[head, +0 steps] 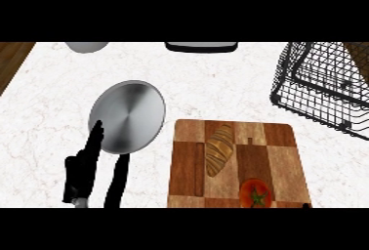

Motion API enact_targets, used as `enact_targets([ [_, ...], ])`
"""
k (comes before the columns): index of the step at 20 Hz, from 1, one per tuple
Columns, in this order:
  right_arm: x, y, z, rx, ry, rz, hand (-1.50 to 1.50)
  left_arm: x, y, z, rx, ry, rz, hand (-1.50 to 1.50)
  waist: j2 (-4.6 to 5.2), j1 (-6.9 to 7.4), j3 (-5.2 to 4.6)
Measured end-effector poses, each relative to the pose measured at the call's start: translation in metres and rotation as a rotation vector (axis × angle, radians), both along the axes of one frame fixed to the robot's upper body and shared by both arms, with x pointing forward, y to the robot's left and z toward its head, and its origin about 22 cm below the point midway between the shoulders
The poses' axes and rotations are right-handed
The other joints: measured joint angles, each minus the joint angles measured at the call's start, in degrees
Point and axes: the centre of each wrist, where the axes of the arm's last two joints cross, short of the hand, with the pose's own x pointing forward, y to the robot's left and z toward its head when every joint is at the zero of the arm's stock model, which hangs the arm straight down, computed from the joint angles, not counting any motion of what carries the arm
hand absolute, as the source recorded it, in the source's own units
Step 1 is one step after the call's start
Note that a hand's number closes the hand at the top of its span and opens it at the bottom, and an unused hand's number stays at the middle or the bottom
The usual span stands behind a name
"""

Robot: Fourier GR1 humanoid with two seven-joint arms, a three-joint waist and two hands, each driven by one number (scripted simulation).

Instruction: Pick the tomato from the cutting board and place it in the tiered basket

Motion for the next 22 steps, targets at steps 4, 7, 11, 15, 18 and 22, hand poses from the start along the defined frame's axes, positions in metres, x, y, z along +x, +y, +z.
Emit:
enact_targets([
  [4,0.019,-0.001,-0.003,0.007,0.011,0.021,-1.50,-0.001,0.000,0.000,0.001,0.005,0.006,0.00,-0.17,-0.28,0.02],
  [7,0.030,0.000,-0.007,0.021,0.033,0.042,-1.50,-0.001,0.001,-0.001,0.002,0.009,0.010,0.00,-0.33,-0.52,0.04],
  [11,0.041,-0.003,-0.011,0.048,0.061,0.051,-1.50,-0.002,0.008,-0.001,-0.005,0.017,0.008,0.00,-0.51,-0.89,0.06],
  [15,0.051,-0.004,-0.024,0.060,0.098,0.058,-1.50,-0.005,0.005,-0.003,0.000,0.008,0.015,0.00,-0.65,-1.08,0.09],
  [18,0.057,-0.006,-0.030,0.074,0.113,0.059,-1.50,-0.006,0.005,-0.004,-0.002,0.008,0.017,0.00,-0.74,-1.24,0.11],
  [22,0.065,-0.003,-0.038,0.072,0.115,0.073,1.50,-0.007,0.004,-0.005,0.004,0.004,0.019,0.00,-0.82,-1.31,0.14],
])
